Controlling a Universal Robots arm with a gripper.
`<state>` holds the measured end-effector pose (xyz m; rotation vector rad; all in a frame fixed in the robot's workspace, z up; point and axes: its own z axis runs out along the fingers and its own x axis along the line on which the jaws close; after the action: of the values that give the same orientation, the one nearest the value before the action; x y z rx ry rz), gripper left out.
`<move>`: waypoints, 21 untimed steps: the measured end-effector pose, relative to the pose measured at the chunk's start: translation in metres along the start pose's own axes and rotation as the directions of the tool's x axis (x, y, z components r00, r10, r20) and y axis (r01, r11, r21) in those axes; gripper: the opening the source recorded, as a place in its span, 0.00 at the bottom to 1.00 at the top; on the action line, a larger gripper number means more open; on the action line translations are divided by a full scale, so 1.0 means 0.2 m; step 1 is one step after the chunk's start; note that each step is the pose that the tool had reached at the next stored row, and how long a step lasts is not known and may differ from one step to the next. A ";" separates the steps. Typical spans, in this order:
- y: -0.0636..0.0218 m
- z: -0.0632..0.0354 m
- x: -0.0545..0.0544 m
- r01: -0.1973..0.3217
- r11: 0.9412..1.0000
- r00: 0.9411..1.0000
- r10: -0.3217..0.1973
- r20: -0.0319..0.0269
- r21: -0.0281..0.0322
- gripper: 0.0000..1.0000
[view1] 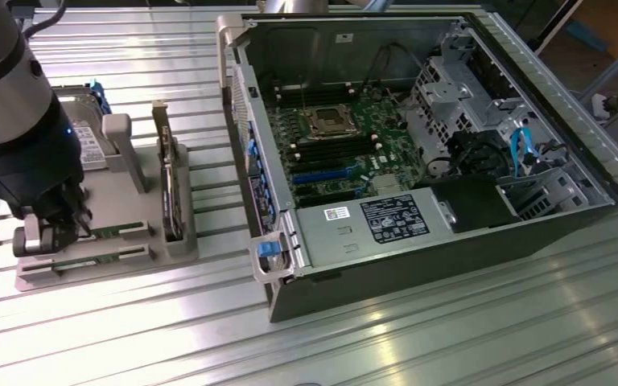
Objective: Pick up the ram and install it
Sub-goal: 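Pick up the ram and move it above insertion slot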
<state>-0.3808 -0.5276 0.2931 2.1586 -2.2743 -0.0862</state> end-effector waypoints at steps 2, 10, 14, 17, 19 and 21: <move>-0.001 0.023 0.00 0.000 1.000 1.000 0.000 0.000 0.000 0.24; -0.004 0.093 0.00 0.000 1.000 1.000 0.000 0.000 0.000 0.24; -0.005 0.119 0.01 0.000 1.000 1.000 0.000 0.000 0.000 0.24; -0.006 0.140 0.01 0.000 1.000 1.000 0.000 0.000 0.000 0.24; -0.007 0.157 0.01 0.000 1.000 1.000 0.000 0.000 0.000 0.24; -0.007 0.171 0.01 0.000 1.000 1.000 0.000 0.000 0.000 0.24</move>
<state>-0.3809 -0.5280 0.2588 2.1587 -2.2746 -0.0866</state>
